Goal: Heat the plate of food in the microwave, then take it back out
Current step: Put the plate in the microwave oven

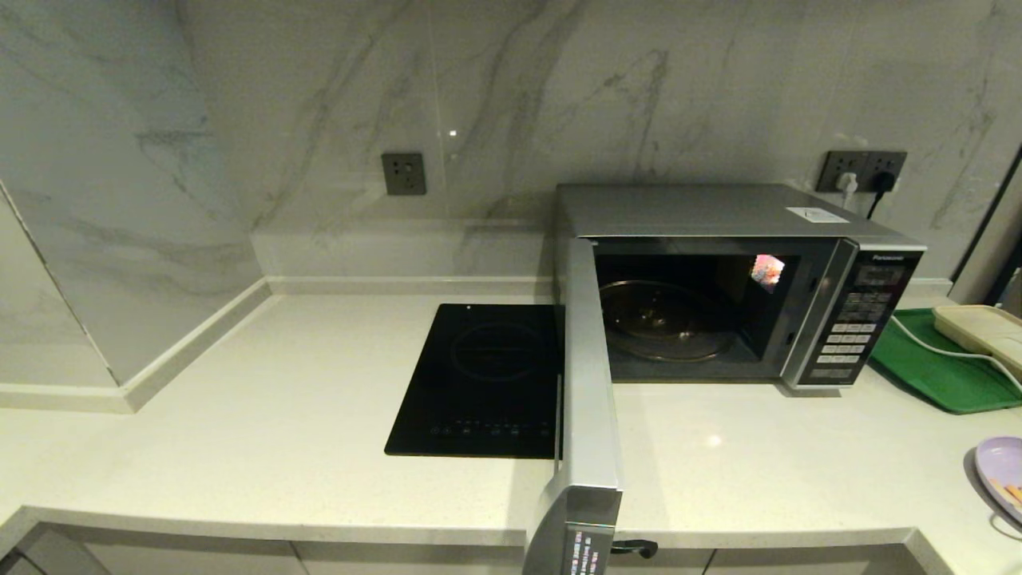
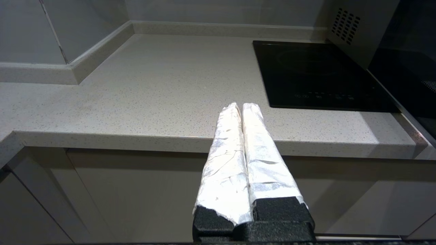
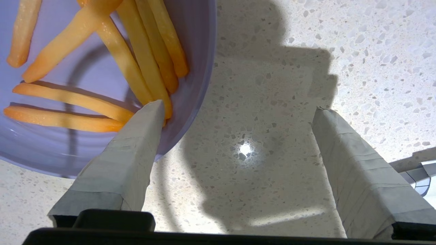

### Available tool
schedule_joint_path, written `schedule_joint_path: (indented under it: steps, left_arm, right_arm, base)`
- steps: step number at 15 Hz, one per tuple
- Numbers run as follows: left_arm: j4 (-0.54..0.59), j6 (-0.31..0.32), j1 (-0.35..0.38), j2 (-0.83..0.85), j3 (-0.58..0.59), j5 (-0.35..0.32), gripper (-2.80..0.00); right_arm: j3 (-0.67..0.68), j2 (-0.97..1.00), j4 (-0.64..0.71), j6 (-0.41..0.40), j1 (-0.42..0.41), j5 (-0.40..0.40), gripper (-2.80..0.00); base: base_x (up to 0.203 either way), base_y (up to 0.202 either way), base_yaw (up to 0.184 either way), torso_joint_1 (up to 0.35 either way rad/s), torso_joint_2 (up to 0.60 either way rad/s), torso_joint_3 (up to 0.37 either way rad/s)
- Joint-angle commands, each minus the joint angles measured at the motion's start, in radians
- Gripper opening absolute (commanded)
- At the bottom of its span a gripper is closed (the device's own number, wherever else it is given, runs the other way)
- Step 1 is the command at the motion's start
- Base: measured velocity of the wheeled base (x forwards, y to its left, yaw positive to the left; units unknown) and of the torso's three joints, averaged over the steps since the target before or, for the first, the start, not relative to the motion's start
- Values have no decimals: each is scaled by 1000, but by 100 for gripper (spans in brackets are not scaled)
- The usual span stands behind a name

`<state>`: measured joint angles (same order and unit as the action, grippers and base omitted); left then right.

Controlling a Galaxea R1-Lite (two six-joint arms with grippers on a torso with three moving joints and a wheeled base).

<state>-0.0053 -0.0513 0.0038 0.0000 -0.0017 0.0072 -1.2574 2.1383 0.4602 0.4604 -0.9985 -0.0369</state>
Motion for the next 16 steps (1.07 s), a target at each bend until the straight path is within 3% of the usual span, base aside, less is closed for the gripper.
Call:
schedule_joint_path:
  steps: [1,11,12,16]
  left_arm:
    - [-1,-1,0,0,0,0,-280]
    - [-1,-1,1,0,0,0,-280]
    - [-1,-1,1,0,0,0,-280]
    - [-1,-1,1,-1,0,0,-280]
  right_arm:
    - [4,-1,2,3,0,0,0]
    - [15,10,-18,3,-2,-2,0]
    - [23,14,-38,3,-2,-3,-280]
    - [30,25,-46,4,-2,-1,-280]
  base:
    - [0,0,0,0,0,0]
    - [0,0,0,0,0,0]
    - [0,0,0,0,0,0]
    - [0,0,0,0,0,0]
